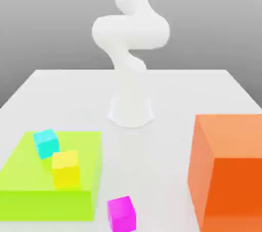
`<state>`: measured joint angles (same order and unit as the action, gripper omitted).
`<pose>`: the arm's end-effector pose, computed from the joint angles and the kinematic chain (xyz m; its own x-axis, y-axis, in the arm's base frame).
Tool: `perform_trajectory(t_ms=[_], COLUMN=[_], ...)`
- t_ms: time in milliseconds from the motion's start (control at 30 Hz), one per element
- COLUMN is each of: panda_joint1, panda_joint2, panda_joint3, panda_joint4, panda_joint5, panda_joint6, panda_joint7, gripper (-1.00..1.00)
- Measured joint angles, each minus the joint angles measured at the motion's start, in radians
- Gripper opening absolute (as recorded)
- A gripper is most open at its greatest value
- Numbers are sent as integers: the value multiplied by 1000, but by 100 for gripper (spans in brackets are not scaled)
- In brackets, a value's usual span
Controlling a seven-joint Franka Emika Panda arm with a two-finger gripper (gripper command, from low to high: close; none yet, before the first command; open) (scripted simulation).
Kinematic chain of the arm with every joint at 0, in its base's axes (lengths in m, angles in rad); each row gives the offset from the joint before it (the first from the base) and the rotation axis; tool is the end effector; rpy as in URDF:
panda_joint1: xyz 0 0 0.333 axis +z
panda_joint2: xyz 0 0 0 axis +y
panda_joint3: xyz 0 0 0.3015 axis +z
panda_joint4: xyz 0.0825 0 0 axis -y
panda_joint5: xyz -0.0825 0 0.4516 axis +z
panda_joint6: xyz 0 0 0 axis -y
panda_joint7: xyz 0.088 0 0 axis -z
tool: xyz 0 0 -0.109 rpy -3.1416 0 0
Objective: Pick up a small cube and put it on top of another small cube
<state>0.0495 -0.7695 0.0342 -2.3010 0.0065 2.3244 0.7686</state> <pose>0.4352 0.0410 0.6931 0.5542 -0.6468 0.5239 -0.4326 -0.7616 -0.4825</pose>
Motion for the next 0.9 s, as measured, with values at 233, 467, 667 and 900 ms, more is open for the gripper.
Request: perform_trajectory(t_ms=[233, 467, 667, 900], panda_joint1=[202, 396, 539, 637], panda_joint2=[189, 385, 554, 762], panda_joint3=[51, 116, 199, 253], panda_joint4=[-103, -216, -313, -469], panda_joint5=[53, 100, 121, 56], panda_joint6=[117, 236, 339, 476], panda_joint7=[-194, -389, -543, -649], gripper=[0, 0, 0, 0])
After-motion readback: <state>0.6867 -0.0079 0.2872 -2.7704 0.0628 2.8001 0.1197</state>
